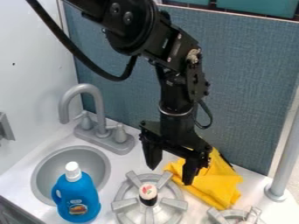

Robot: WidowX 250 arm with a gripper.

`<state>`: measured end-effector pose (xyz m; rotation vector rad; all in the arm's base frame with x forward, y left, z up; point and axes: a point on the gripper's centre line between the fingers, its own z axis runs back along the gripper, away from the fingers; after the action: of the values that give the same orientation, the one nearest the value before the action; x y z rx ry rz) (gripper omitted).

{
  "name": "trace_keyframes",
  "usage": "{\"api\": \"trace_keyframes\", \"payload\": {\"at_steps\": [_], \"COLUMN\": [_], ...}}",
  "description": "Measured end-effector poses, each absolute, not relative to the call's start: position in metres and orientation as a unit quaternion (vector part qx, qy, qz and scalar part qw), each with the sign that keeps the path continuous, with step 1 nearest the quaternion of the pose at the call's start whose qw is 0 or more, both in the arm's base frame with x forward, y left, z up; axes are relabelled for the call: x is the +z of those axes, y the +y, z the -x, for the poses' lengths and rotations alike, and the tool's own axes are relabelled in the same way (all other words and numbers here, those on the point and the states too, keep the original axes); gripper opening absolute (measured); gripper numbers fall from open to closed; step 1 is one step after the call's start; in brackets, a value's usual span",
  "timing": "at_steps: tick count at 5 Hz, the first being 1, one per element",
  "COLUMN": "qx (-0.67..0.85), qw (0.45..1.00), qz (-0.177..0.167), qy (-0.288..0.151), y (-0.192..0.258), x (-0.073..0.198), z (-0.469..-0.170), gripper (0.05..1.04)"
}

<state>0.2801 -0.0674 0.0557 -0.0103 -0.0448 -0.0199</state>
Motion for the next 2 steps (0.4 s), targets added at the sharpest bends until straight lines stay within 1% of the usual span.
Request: {"api": "trace_keyframes", "payload": {"at_steps": [1, 2], "qx": [-0.009, -0.037], "qw": [1.0, 0.999], "qz": [0.003, 0.003], "qy": [-0.008, -0.009], "y": [-0.068, -0.101], "x": [0.047, 0.028], "z": [-0.277, -0.29], "gripper": [1.001, 1.001]}}
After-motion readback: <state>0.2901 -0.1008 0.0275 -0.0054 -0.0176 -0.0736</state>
